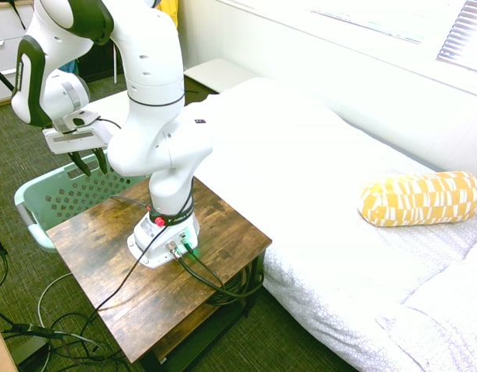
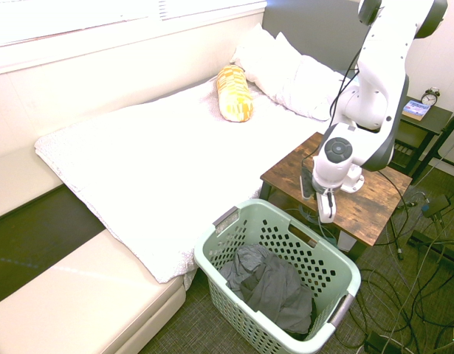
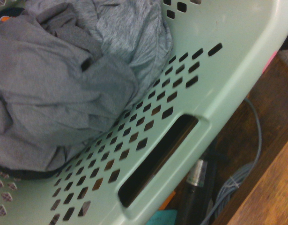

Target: Put my clothes in the laundry bag

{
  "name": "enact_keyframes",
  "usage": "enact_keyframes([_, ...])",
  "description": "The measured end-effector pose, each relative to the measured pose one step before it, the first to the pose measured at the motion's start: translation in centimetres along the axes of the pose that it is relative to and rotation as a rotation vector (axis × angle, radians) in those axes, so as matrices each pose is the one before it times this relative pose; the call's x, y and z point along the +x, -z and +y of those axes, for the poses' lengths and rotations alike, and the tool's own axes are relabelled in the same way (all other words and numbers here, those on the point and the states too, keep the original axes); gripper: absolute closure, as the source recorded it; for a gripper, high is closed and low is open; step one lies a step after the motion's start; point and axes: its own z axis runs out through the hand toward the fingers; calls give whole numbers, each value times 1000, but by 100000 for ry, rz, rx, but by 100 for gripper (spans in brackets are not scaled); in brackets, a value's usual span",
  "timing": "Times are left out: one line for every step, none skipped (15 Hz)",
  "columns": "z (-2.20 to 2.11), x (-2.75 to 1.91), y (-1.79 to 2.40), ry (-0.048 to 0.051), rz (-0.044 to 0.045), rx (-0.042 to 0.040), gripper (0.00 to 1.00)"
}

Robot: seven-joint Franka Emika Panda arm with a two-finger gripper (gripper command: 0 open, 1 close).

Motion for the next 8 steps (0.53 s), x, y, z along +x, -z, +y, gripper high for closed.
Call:
enact_keyframes([-777,2401,140,-1750,-435,340,0])
enact_keyframes([-812,2710,210,-2714,-33,875,0])
enact_keyframes([-807,3030,274,-3343,165,1395,0])
enact_keyframes([-634,3107,337,-3051,-399,1410,0])
enact_keyframes([-382,3083,339,-2826,-875,1416,0])
enact_keyframes([-122,3187,253,-2883,-1477,1074,0])
enact_keyframes([233,3744,181,-3204,-1711,972,0])
enact_keyframes([893,4195,36,-3444,-1752,1136,0])
